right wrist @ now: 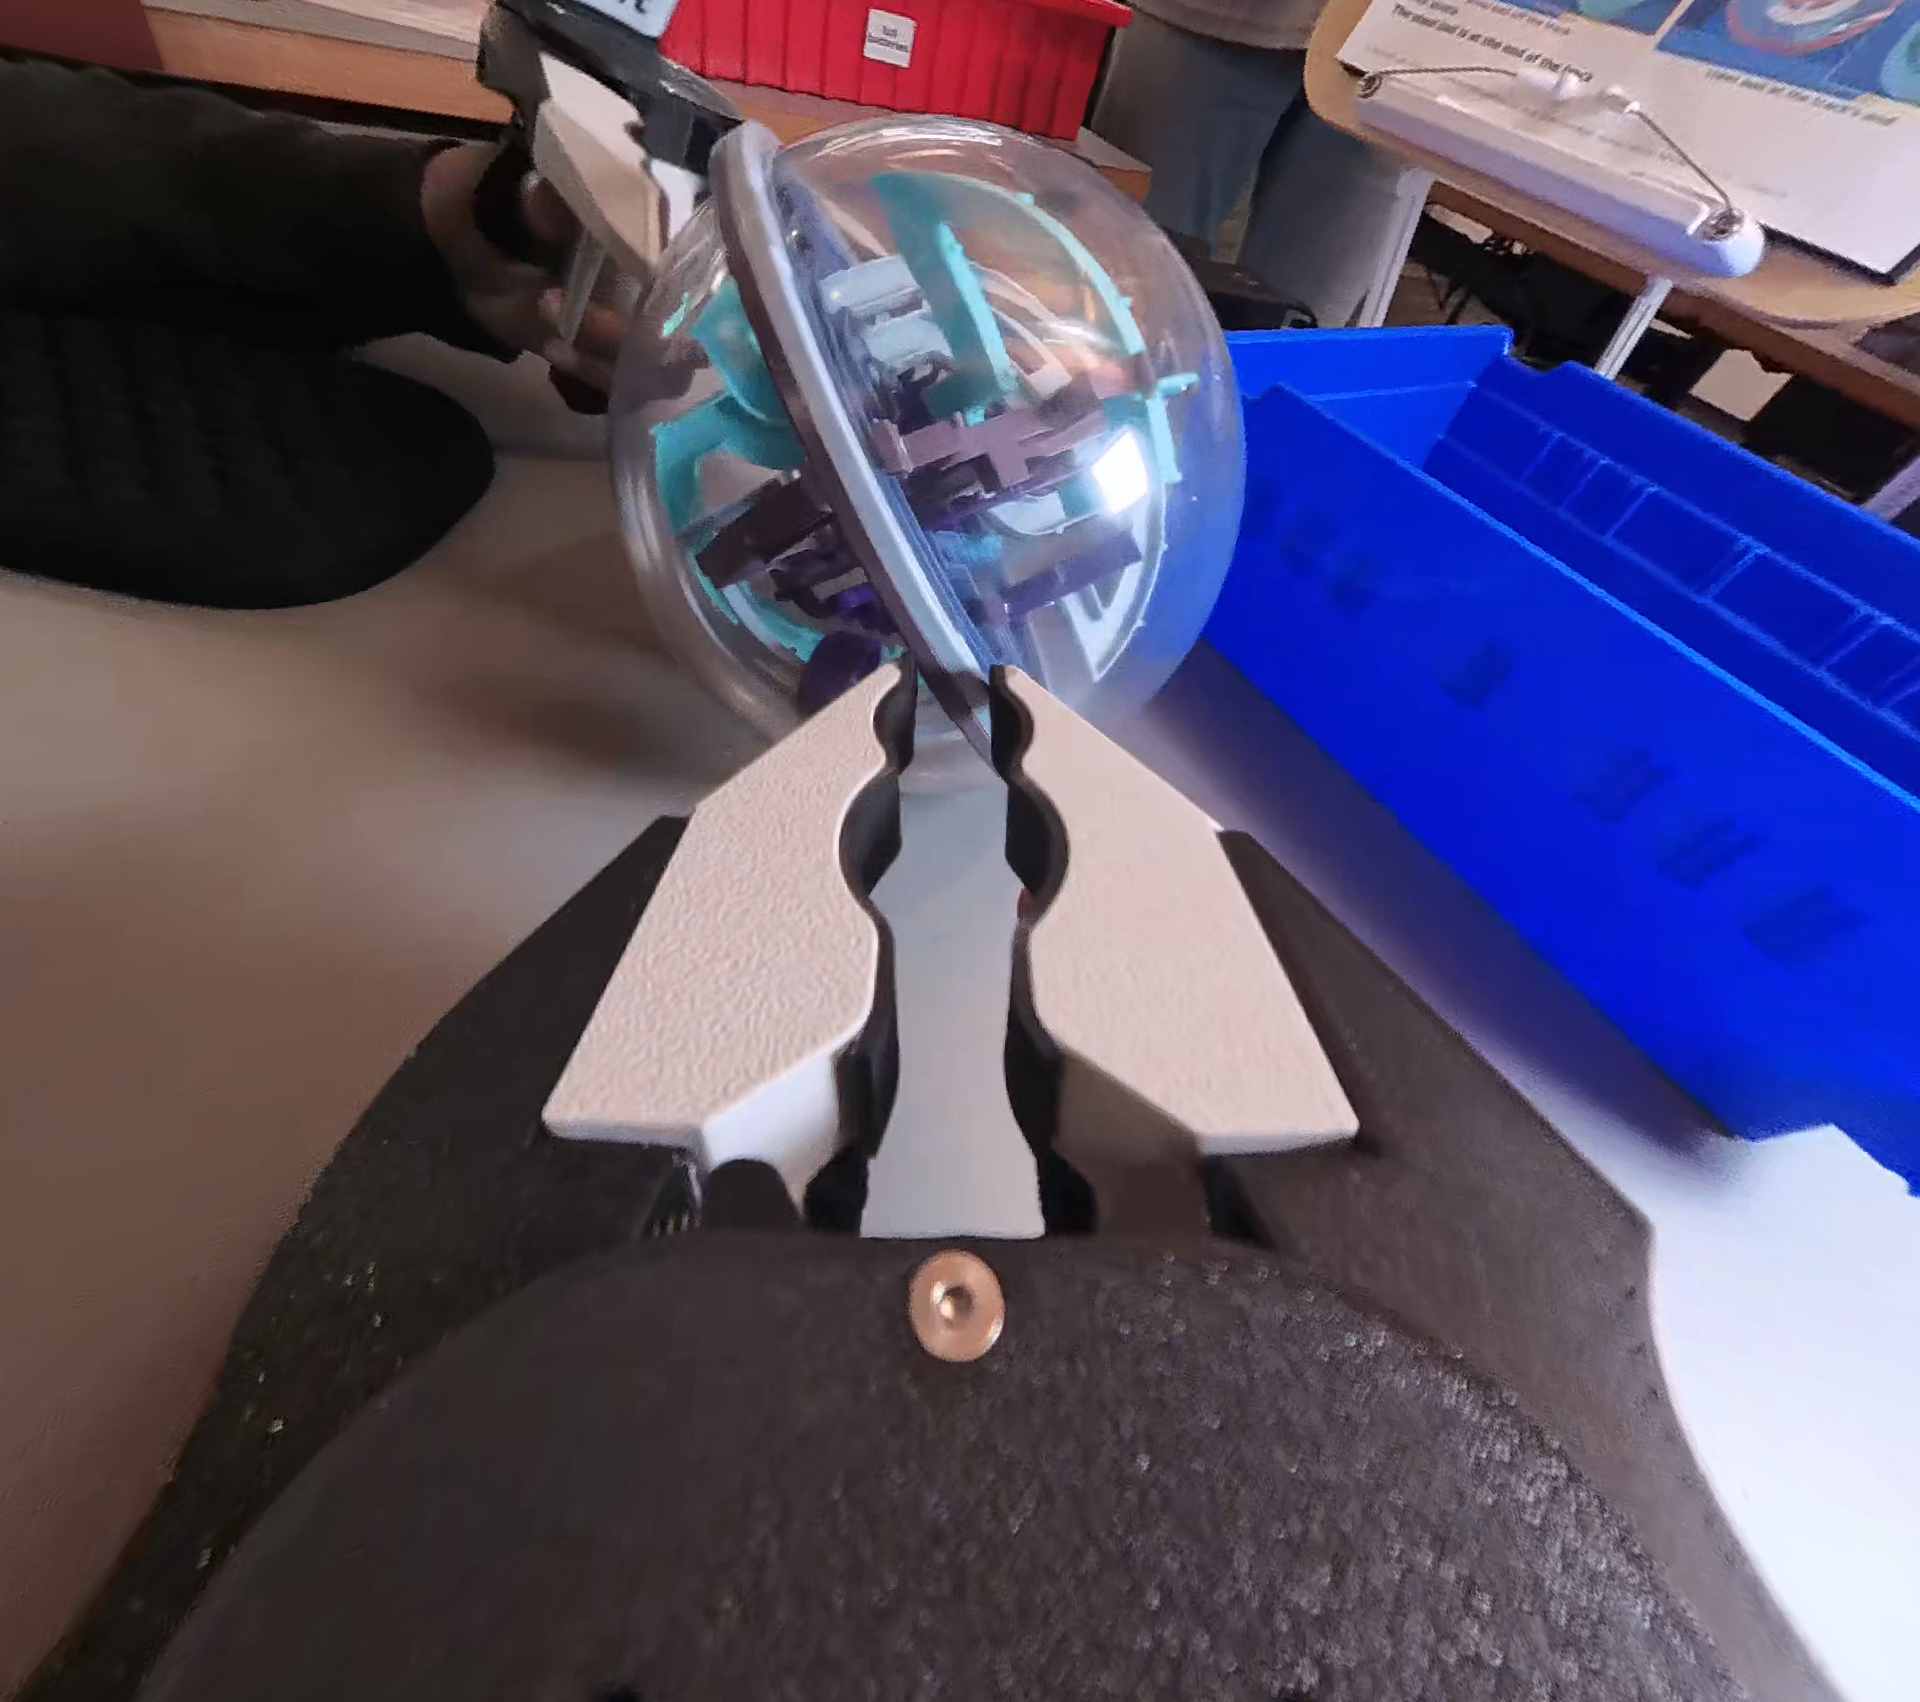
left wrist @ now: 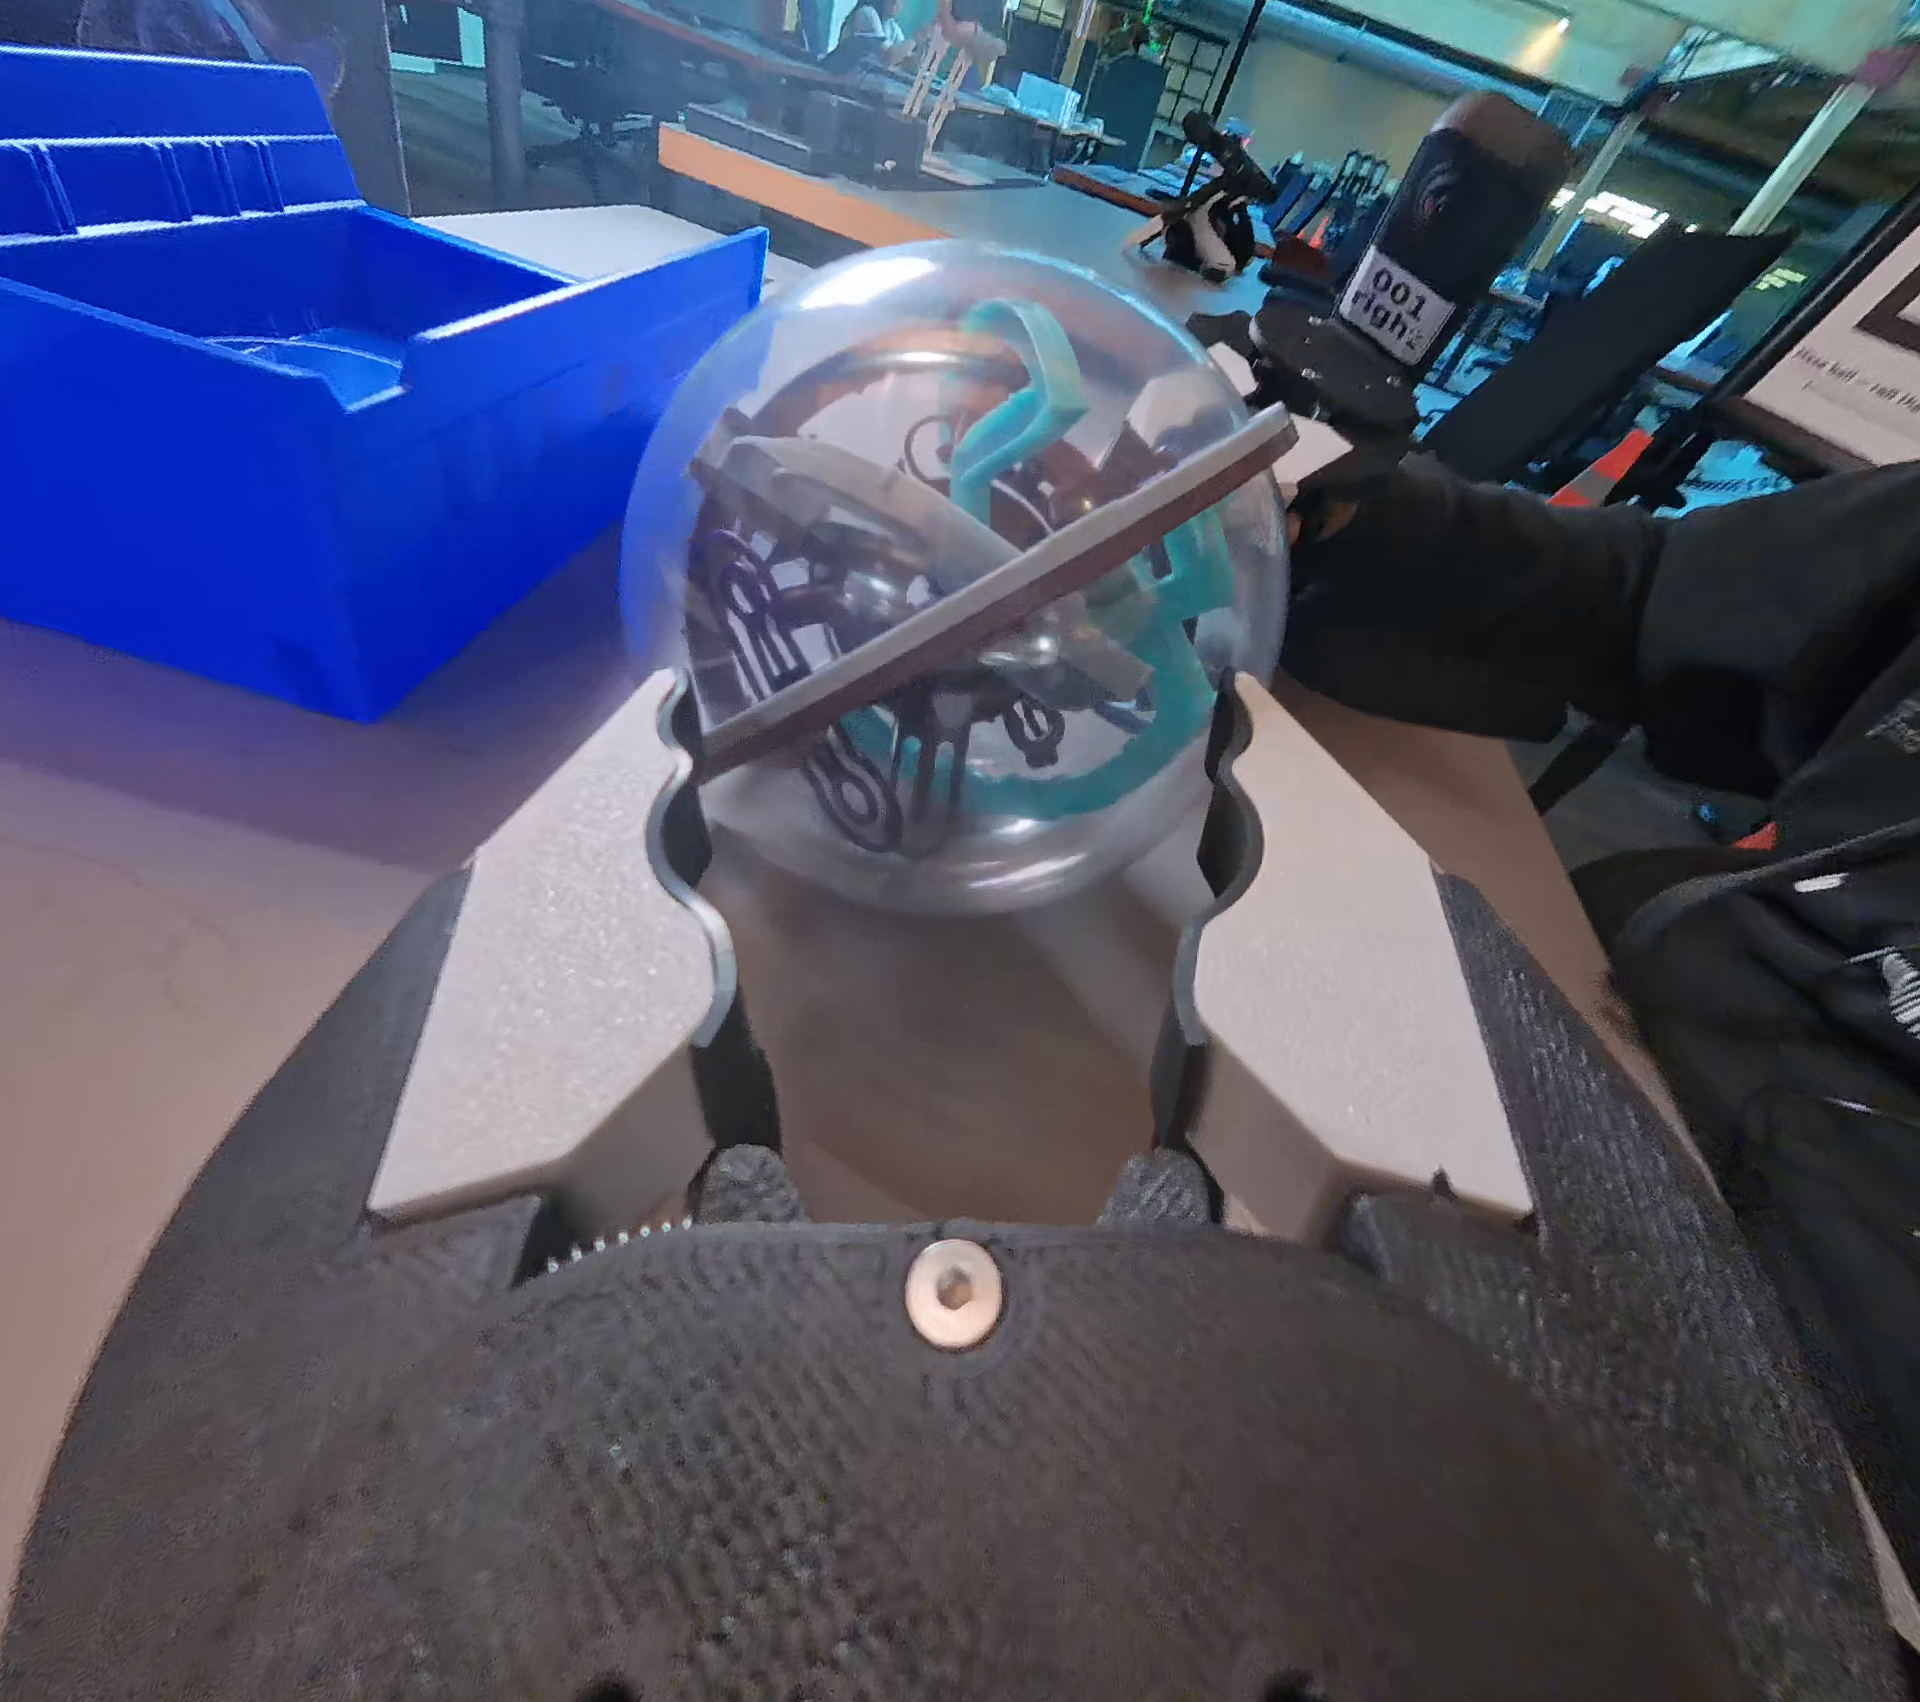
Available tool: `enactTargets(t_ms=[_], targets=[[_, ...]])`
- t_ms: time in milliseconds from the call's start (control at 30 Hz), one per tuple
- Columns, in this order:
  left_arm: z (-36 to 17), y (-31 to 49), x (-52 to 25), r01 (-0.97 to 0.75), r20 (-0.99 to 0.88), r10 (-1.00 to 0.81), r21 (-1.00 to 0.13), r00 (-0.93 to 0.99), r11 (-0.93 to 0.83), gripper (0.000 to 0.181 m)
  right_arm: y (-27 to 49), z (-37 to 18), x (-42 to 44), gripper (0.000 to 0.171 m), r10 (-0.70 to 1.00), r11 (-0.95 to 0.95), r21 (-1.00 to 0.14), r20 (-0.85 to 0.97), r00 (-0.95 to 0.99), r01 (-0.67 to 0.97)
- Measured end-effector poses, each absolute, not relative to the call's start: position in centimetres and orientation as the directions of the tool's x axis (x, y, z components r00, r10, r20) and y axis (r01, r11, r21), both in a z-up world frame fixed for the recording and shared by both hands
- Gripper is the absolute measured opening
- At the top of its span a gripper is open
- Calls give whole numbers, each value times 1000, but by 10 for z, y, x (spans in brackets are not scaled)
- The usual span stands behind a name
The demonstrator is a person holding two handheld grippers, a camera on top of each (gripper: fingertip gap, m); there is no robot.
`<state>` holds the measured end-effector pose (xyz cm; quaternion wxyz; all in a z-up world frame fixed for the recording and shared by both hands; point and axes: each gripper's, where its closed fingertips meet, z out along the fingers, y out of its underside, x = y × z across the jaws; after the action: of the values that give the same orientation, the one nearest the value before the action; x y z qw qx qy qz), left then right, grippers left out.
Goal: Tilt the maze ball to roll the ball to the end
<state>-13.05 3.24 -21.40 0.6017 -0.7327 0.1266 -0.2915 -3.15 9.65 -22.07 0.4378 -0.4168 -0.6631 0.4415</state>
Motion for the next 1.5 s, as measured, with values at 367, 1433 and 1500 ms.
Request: enactTargets(t_ms=[367, 1433, 1500], targets=[[-196, 16, -140, 183, 241, -611, -970, 754, -157, 20, 98, -221, -27, 10, 948, 149, -971, 88, -305, 186], [-213, -14, -120, 232, 409, -658, -910, 632, -343, 60, 44, -206, -7, 0, 168, 984, -165, 985, 46, -69], [-213, -15, -118, 214, 389, -668, -919, 634, -332, 55, 38, -214, -8, 0, 156, 985, -155, 988, 14, -78]])
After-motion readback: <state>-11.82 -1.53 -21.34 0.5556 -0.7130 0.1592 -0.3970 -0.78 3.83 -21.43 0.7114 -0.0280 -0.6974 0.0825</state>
